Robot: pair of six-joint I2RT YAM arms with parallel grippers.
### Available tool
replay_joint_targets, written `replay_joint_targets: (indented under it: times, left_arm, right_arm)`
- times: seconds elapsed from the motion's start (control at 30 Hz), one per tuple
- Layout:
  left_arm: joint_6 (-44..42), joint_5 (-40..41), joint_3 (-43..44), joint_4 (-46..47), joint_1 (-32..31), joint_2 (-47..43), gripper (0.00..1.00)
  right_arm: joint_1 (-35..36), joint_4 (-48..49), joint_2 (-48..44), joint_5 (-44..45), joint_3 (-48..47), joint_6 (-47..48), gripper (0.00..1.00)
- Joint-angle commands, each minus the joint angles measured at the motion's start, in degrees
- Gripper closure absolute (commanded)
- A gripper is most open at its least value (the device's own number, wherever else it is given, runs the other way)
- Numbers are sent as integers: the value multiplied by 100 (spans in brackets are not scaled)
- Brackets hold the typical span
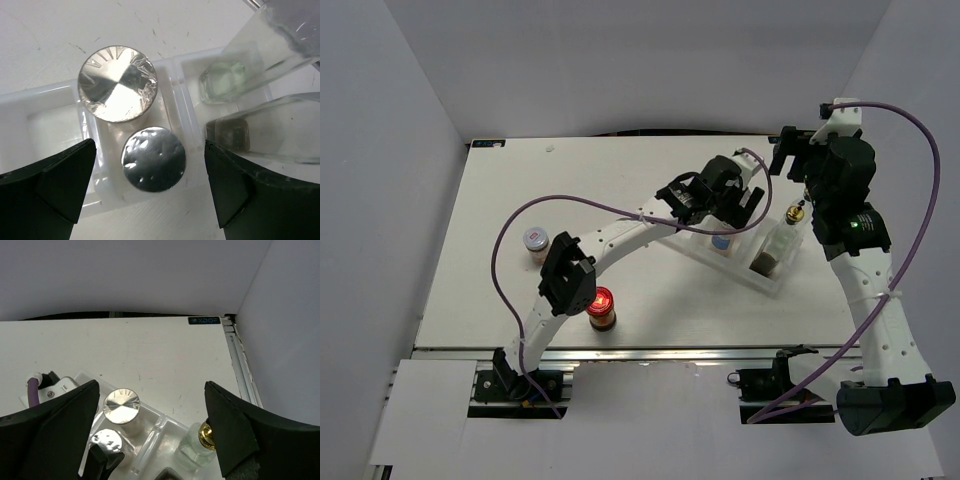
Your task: Organize the condiment bottles
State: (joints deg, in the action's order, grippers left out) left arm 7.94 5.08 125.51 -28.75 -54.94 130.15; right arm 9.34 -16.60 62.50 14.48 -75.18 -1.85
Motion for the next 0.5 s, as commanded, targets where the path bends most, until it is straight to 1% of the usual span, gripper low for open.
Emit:
replay_joint_targets:
  times: [0.0, 0.03, 0.1, 0.13, 0.17, 0.2, 0.27, 0.3, 0.33, 0.37, 0.4, 0.47]
  left_arm:
    - [-223, 274, 97, -315, -8, -762, 2]
    - [-223, 335, -69, -333, -8, -998, 2]
    - [-232, 589, -237, -350, -8, -1254, 2]
    - [-215, 721, -542, -307, 9, -1394, 2]
    - [-197, 844, -754, -245, 27, -1718, 2]
    - [-136, 1141, -965, -167, 62, -1886, 2]
    - [-39, 1372, -1500, -52, 246, -2307, 2]
    - [101, 1442, -1651, -34, 351, -2431, 2]
    - [180, 1486, -1818, 10, 622, -2572, 2]
    - [268, 1487, -2177, 45, 790, -2695, 2]
    - [460, 1504, -2354, 124, 1131, -2957, 2]
    - [655, 1610, -2697, 168, 1458, -3196, 2]
  right_arm:
    - [-29, 113, -36, -849, -181, 341, 11]
    - [-29, 87, -27, -1198, -199, 352, 10]
    - [-29, 43, -1, -1612, -234, 386, 11]
    - [-20, 34, 25, -1980, -252, 378, 11]
    - [-20, -27, 43, -2141, -287, 378, 11]
    - [-12, -62, 60, -2334, -330, 395, 11]
    - [-12, -124, 34, -2774, -419, 448, 11]
    - [-12, -115, 17, -2914, -436, 466, 11]
    - [-3, -89, -9, -3151, -445, 449, 11]
    - [6, -54, -10, -3301, -454, 448, 10]
    - [23, -10, 8, -3424, -471, 422, 11]
    - [207, -106, 183, -3505, -664, 430, 10]
